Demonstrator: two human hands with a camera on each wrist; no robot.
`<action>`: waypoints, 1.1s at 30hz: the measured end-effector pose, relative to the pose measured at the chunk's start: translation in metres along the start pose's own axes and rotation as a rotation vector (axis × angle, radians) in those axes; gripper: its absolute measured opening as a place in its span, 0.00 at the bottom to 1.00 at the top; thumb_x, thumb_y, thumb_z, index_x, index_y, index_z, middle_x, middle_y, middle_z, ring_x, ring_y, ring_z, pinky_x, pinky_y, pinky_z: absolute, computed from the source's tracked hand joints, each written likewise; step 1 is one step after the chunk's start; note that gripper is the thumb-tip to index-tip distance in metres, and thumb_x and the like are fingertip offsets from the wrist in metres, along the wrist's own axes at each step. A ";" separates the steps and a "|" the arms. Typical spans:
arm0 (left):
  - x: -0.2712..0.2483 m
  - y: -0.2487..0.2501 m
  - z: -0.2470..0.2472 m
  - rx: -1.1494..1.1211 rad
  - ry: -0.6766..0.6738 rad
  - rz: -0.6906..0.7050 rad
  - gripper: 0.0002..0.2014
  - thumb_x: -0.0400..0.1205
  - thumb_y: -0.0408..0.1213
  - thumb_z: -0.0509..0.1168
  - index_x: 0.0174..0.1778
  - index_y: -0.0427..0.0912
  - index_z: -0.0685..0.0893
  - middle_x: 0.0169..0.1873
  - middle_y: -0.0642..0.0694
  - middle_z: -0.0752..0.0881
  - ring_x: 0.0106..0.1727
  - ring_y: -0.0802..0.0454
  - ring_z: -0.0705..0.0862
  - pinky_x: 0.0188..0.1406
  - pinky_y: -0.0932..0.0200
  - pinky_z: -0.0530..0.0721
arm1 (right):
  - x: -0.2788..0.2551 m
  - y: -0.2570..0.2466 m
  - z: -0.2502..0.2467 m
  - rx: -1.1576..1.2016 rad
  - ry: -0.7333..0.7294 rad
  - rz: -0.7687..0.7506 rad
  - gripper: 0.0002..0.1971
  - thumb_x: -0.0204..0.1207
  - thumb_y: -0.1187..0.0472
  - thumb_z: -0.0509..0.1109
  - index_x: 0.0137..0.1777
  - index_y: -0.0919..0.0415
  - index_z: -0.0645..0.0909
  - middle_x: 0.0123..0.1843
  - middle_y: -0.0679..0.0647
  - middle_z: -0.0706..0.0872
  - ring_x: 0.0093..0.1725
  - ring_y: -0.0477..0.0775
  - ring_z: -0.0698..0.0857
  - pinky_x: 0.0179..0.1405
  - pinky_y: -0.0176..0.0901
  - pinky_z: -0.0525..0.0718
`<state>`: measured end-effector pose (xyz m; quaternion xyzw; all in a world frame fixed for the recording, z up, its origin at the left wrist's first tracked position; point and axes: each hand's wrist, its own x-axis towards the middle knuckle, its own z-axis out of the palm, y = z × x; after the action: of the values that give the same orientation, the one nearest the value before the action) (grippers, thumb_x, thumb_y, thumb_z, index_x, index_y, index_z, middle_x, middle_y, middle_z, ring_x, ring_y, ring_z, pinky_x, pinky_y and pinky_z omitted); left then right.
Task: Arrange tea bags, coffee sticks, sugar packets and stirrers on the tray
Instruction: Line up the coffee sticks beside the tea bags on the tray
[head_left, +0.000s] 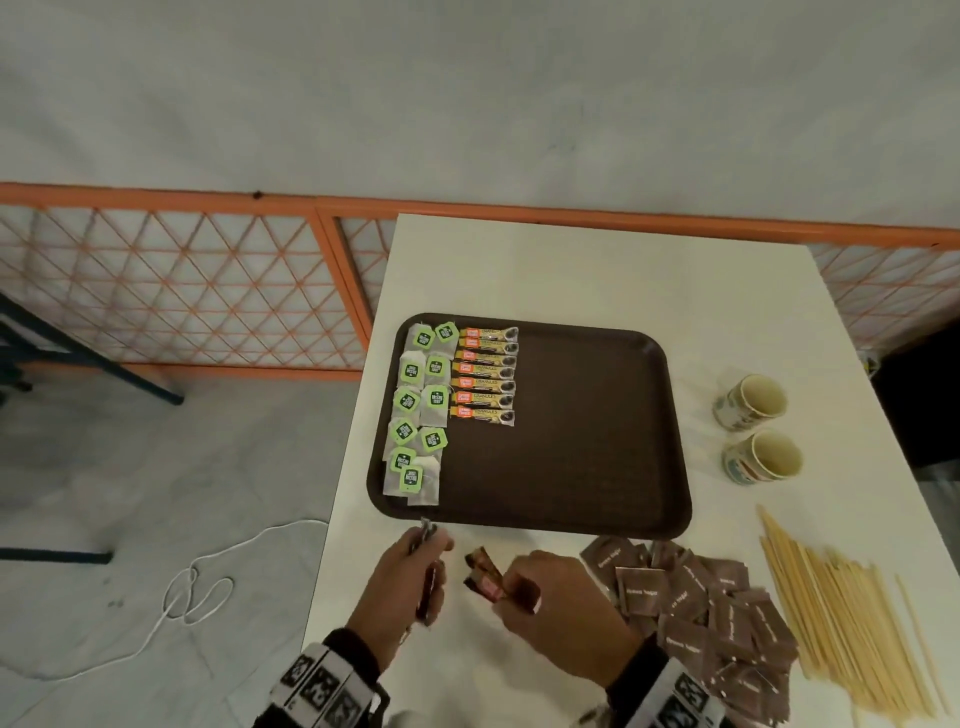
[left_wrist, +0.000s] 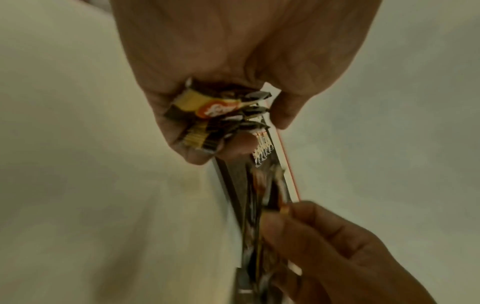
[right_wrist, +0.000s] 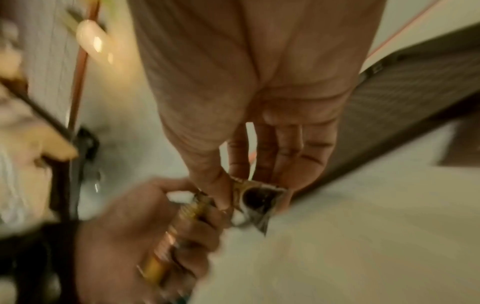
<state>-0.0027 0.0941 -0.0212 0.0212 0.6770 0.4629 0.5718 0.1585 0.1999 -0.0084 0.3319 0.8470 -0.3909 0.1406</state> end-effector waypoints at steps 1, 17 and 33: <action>-0.001 0.004 0.003 -0.115 -0.050 -0.049 0.18 0.87 0.50 0.60 0.51 0.36 0.84 0.34 0.40 0.81 0.26 0.50 0.76 0.26 0.58 0.73 | 0.003 -0.009 -0.006 0.055 0.011 -0.028 0.10 0.78 0.47 0.70 0.46 0.53 0.83 0.44 0.46 0.84 0.42 0.47 0.81 0.47 0.40 0.80; 0.017 0.040 -0.020 -0.490 -0.115 0.005 0.16 0.79 0.47 0.68 0.56 0.40 0.81 0.36 0.41 0.87 0.37 0.45 0.87 0.32 0.53 0.84 | 0.036 -0.038 -0.050 0.869 0.198 0.055 0.05 0.75 0.63 0.77 0.49 0.62 0.86 0.38 0.60 0.90 0.35 0.54 0.88 0.38 0.41 0.86; 0.012 0.080 -0.007 0.077 0.033 0.424 0.01 0.78 0.36 0.74 0.43 0.43 0.90 0.30 0.41 0.87 0.22 0.50 0.78 0.24 0.58 0.78 | 0.040 -0.044 -0.064 1.011 0.260 0.060 0.08 0.75 0.61 0.74 0.53 0.58 0.90 0.42 0.57 0.92 0.40 0.53 0.91 0.42 0.37 0.89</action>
<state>-0.0519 0.1419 0.0214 0.1773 0.6838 0.5470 0.4492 0.1002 0.2453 0.0386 0.4281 0.5532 -0.7023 -0.1324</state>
